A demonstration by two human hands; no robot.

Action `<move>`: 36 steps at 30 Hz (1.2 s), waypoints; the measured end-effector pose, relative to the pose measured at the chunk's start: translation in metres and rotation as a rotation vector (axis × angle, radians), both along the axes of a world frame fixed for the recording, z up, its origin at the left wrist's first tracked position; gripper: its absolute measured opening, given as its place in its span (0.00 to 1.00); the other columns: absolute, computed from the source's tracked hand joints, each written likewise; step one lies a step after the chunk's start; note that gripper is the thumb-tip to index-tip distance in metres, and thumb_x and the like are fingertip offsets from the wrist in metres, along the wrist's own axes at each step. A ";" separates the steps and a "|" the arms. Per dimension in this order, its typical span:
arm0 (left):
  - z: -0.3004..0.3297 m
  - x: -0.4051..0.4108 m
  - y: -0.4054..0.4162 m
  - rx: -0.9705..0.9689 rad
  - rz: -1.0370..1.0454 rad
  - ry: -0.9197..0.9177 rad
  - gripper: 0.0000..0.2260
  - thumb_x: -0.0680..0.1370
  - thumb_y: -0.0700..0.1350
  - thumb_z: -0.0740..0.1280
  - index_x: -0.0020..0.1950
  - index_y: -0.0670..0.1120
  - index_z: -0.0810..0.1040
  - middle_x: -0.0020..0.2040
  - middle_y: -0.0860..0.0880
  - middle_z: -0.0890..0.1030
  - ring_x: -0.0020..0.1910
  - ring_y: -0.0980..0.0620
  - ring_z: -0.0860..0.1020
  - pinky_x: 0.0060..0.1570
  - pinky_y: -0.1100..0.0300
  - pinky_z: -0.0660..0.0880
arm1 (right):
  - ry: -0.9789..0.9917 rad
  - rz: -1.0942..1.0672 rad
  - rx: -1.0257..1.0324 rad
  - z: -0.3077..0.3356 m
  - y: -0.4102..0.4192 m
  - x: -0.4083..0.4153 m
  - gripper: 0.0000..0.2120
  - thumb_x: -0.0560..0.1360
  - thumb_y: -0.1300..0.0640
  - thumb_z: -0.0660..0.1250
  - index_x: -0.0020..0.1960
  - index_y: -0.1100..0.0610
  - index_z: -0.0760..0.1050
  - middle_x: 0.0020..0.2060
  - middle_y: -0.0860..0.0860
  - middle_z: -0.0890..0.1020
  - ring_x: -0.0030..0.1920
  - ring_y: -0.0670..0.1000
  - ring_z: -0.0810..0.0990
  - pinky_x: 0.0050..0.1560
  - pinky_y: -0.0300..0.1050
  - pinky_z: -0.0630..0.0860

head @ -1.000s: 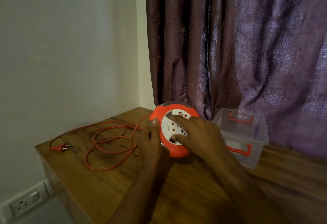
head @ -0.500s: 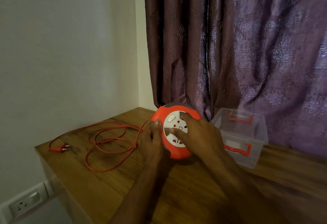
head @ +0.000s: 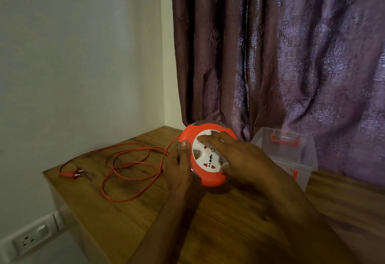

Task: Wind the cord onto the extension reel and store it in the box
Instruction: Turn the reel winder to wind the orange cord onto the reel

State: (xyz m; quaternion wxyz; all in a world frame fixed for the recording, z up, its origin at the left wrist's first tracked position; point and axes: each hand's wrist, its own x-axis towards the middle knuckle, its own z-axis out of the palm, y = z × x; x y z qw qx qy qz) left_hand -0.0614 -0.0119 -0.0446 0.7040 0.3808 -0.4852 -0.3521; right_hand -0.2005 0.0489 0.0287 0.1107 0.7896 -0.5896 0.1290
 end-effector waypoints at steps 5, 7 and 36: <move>-0.001 -0.001 0.001 -0.023 -0.022 0.056 0.15 0.82 0.51 0.61 0.50 0.41 0.82 0.37 0.52 0.85 0.32 0.58 0.84 0.27 0.69 0.76 | -0.057 0.069 -0.005 -0.003 0.000 -0.003 0.37 0.71 0.57 0.65 0.68 0.32 0.49 0.75 0.42 0.53 0.64 0.56 0.69 0.45 0.42 0.66; -0.001 0.000 0.000 -0.032 -0.034 0.058 0.14 0.82 0.51 0.61 0.49 0.44 0.82 0.37 0.52 0.85 0.33 0.57 0.84 0.27 0.68 0.76 | -0.056 0.077 -0.018 -0.004 -0.001 -0.002 0.36 0.71 0.56 0.64 0.68 0.31 0.49 0.75 0.42 0.53 0.64 0.56 0.69 0.45 0.42 0.66; 0.003 0.000 0.008 -0.043 -0.035 0.022 0.16 0.82 0.53 0.60 0.37 0.61 0.81 0.35 0.56 0.84 0.36 0.56 0.84 0.35 0.59 0.81 | -0.242 -0.265 -0.271 -0.025 -0.007 0.030 0.31 0.69 0.28 0.57 0.70 0.34 0.58 0.62 0.50 0.75 0.57 0.56 0.76 0.51 0.50 0.72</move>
